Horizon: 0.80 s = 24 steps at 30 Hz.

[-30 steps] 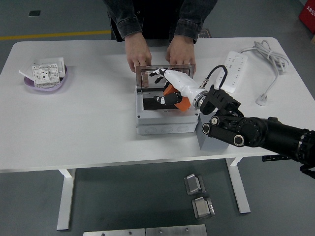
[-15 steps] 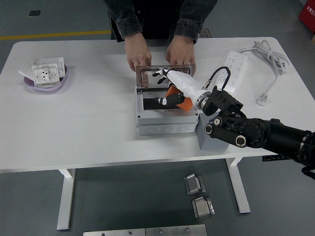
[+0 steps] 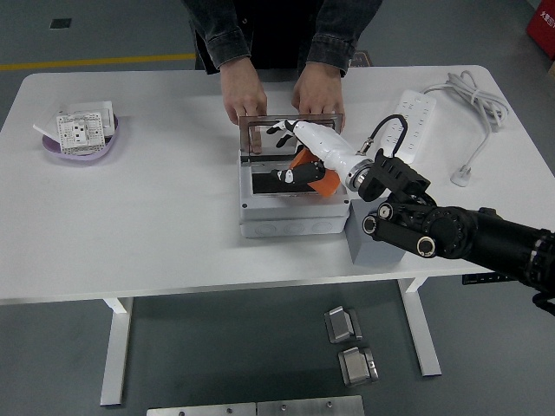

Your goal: Pick up the cylinder from the cube,place it in the box,flap close box

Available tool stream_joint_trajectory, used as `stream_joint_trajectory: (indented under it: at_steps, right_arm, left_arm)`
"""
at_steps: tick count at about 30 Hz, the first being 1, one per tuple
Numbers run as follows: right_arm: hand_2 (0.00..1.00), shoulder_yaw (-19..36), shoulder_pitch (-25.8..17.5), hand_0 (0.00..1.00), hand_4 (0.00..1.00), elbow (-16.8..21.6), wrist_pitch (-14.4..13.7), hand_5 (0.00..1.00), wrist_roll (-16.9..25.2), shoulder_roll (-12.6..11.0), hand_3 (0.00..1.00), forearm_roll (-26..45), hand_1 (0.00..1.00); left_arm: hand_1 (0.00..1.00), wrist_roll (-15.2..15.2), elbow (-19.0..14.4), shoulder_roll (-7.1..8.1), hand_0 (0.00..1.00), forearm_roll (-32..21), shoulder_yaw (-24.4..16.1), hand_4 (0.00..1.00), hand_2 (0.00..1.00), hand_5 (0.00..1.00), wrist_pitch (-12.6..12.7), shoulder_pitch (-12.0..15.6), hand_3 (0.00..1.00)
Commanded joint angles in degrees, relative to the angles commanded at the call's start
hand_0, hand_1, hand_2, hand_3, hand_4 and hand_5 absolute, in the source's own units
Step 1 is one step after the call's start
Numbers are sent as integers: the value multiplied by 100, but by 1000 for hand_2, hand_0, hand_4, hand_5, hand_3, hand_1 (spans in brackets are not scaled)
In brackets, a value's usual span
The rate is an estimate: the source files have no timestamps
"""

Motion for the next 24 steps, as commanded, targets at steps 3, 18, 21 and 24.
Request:
stream_joint_trajectory:
  at_steps: [3,18,21,24]
  right_arm:
    - [643,-4,-5,307,825,-20,59,204,51,0,988,66,430]
    - [734,-2,-3,931,833,-21,89,219,174,-5,983,136,714]
    - [745,175,-79,963,837,160,102,231,123,-83,981,32,722]
    - [745,453,-204,963,837,465,137,231,46,-243,981,-104,722]
  left_arm:
    - [694,1,0,-3,703,-3,7,539,625,356,1,-1,657]
    - [683,-4,-20,-25,700,101,-63,529,569,349,6,-32,651]
    - [683,-3,-21,-30,700,118,-92,528,569,347,7,-12,651]
    - [683,-5,-20,-37,700,116,-119,528,569,347,9,22,651]
